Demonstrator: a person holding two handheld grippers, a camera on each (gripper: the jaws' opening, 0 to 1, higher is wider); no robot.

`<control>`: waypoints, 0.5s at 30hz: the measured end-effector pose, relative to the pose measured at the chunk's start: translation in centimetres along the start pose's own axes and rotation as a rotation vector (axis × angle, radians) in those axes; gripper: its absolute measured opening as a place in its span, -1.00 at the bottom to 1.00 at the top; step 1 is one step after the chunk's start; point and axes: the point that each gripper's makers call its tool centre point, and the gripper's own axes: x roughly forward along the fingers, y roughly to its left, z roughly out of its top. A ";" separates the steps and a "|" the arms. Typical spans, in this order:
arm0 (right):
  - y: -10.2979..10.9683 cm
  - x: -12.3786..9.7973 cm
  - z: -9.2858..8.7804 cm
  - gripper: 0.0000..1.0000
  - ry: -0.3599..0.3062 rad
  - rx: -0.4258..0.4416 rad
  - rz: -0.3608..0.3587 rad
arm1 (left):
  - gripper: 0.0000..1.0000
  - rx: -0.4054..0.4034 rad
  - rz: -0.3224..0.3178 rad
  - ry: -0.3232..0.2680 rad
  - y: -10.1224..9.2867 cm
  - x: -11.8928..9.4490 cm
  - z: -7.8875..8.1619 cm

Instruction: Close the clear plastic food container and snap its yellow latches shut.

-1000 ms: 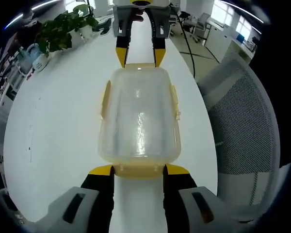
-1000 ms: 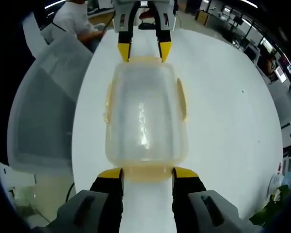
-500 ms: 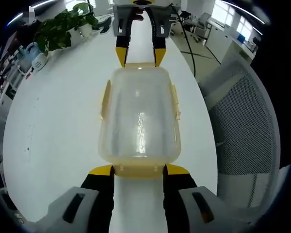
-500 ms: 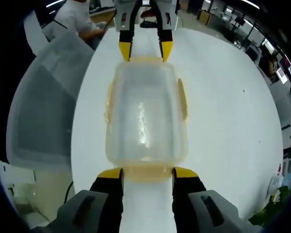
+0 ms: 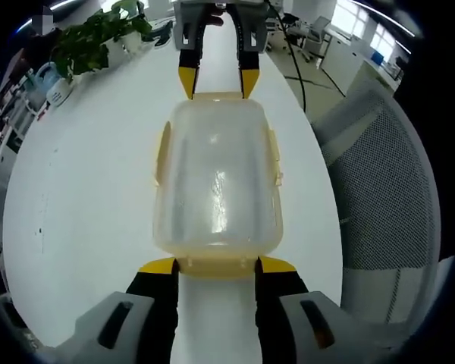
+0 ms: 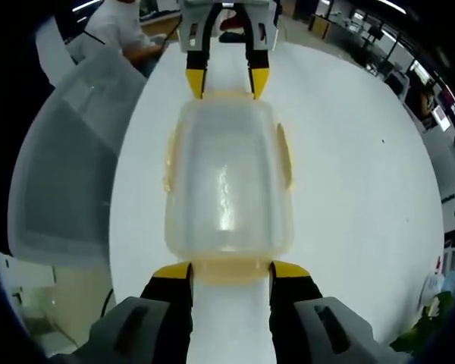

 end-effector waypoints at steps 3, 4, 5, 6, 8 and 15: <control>-0.1 0.0 -0.1 -0.25 0.004 -0.002 0.001 | -0.22 0.001 -0.001 0.004 -0.1 0.1 0.0; -0.1 0.0 0.0 -0.24 0.003 -0.002 0.002 | -0.22 -0.002 -0.002 0.003 -0.1 0.0 0.0; -0.1 0.0 0.0 -0.24 0.001 0.000 0.003 | -0.22 -0.006 -0.003 0.002 -0.1 0.0 0.0; 0.0 0.0 0.0 -0.24 -0.001 0.003 0.004 | -0.22 -0.006 -0.005 0.001 -0.1 0.0 0.0; 0.2 -0.1 0.0 -0.24 0.001 0.000 0.006 | -0.22 -0.003 -0.006 0.002 -0.1 -0.1 0.1; 0.1 -0.2 -0.5 -0.24 0.008 -0.001 -0.001 | -0.22 0.009 -0.002 -0.004 -0.2 0.1 0.5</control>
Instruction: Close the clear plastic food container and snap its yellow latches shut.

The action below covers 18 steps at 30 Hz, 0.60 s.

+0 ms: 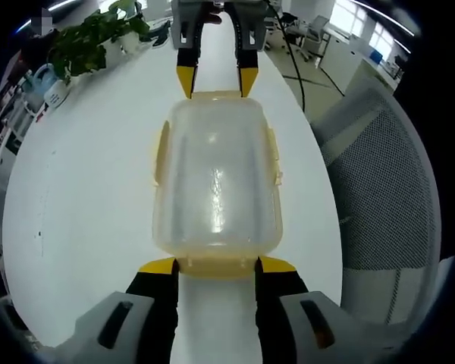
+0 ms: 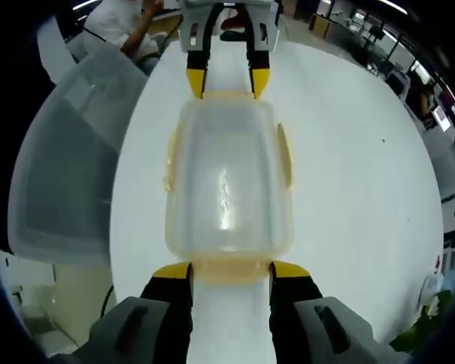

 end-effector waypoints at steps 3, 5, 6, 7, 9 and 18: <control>0.1 -0.1 -0.1 -0.24 0.008 0.000 0.000 | -0.22 0.004 -0.001 -0.001 0.0 -0.1 0.2; 0.1 0.0 -0.2 -0.24 0.011 -0.003 -0.003 | -0.22 0.006 -0.001 -0.001 0.0 -0.1 0.3; 0.1 0.0 -0.2 -0.24 0.008 0.002 -0.003 | -0.22 0.004 -0.002 0.001 0.0 -0.1 0.3; 0.1 0.0 -0.3 -0.24 0.008 0.002 -0.004 | -0.22 0.005 -0.002 0.002 0.0 0.0 0.2; 0.1 0.0 -0.2 -0.24 0.008 0.002 -0.006 | -0.22 0.008 0.001 0.007 0.1 0.1 0.1; 0.1 0.1 -0.1 -0.24 0.004 0.007 -0.009 | -0.21 0.006 0.005 0.008 0.0 0.2 0.0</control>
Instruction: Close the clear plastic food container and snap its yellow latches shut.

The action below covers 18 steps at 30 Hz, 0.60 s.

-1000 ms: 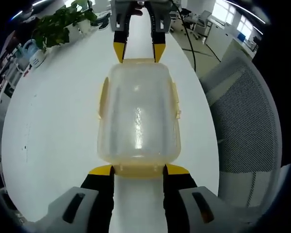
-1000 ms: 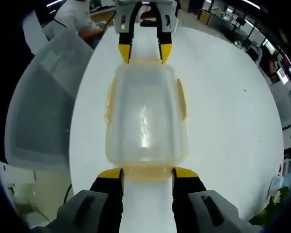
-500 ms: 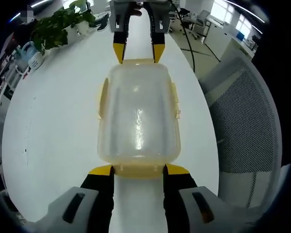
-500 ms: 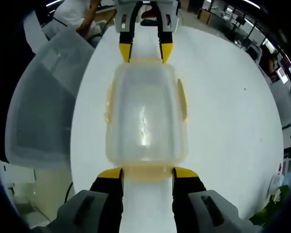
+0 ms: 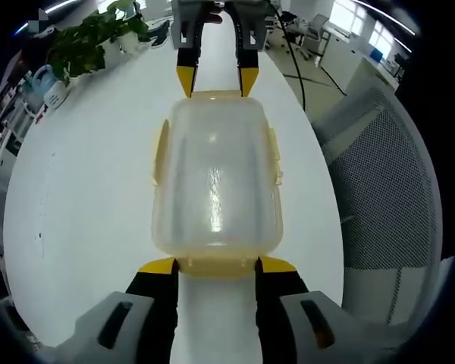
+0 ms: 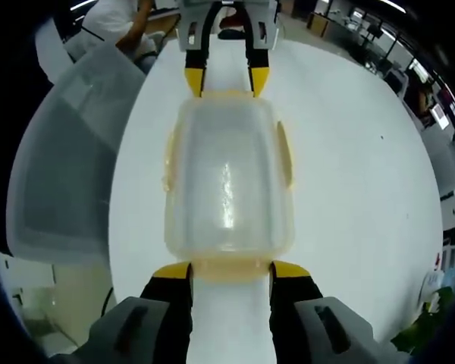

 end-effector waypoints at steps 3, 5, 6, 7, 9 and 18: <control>0.0 0.0 0.0 -0.23 0.003 0.006 -0.001 | -0.21 0.003 0.004 0.002 0.1 0.0 0.0; 0.0 0.0 0.0 -0.23 0.010 0.012 -0.002 | -0.20 0.012 0.010 0.002 0.2 -0.1 0.0; 0.0 0.0 0.1 -0.22 0.014 0.013 -0.003 | -0.20 0.011 0.010 0.002 0.1 -0.1 0.0; 0.0 0.0 0.1 -0.22 0.016 0.010 -0.004 | -0.20 0.012 0.011 0.002 0.2 -0.1 0.0; -0.1 -0.1 0.1 -0.22 0.015 0.003 -0.009 | -0.20 0.007 0.008 0.004 0.1 -0.1 -0.1; -0.1 -0.6 0.1 -0.18 -0.003 0.034 0.006 | -0.15 0.015 0.015 0.001 0.1 -0.5 0.2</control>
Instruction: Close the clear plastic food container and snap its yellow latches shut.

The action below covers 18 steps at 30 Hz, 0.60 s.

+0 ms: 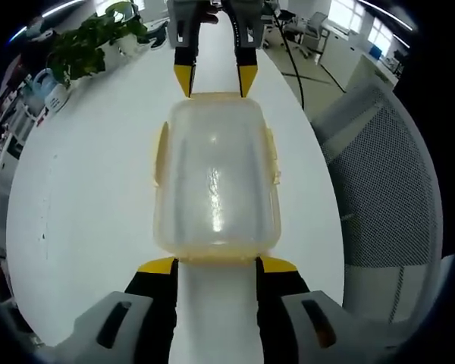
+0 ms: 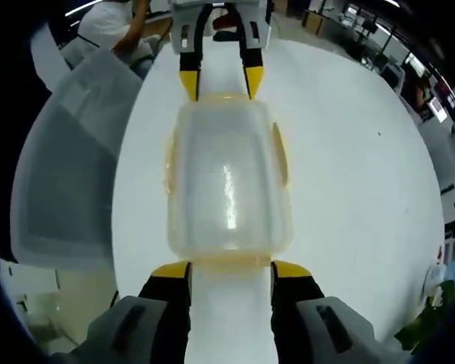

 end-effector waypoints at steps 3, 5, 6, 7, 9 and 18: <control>0.0 -0.1 -0.1 -0.14 -0.001 0.011 -0.003 | -0.09 -0.030 0.002 0.020 0.2 0.1 -0.5; -0.1 -0.2 -0.1 -0.14 -0.007 0.027 -0.003 | -0.09 -0.029 0.002 0.019 0.2 0.1 -0.6; -0.1 -0.2 -0.1 -0.15 -0.006 0.030 -0.007 | -0.09 -0.031 0.002 0.018 0.2 0.1 -0.6; -0.2 -0.3 -0.1 -0.16 -0.007 0.040 -0.010 | -0.09 -0.039 0.001 0.012 0.1 0.0 -0.5; -0.3 -0.5 0.0 -0.18 -0.026 0.085 -0.008 | -0.10 -0.053 0.003 0.003 0.1 -0.1 -0.4; 0.1 -1.1 0.1 -0.22 -0.089 0.273 -0.006 | -0.09 -0.357 -0.034 -0.067 -0.1 -0.9 0.0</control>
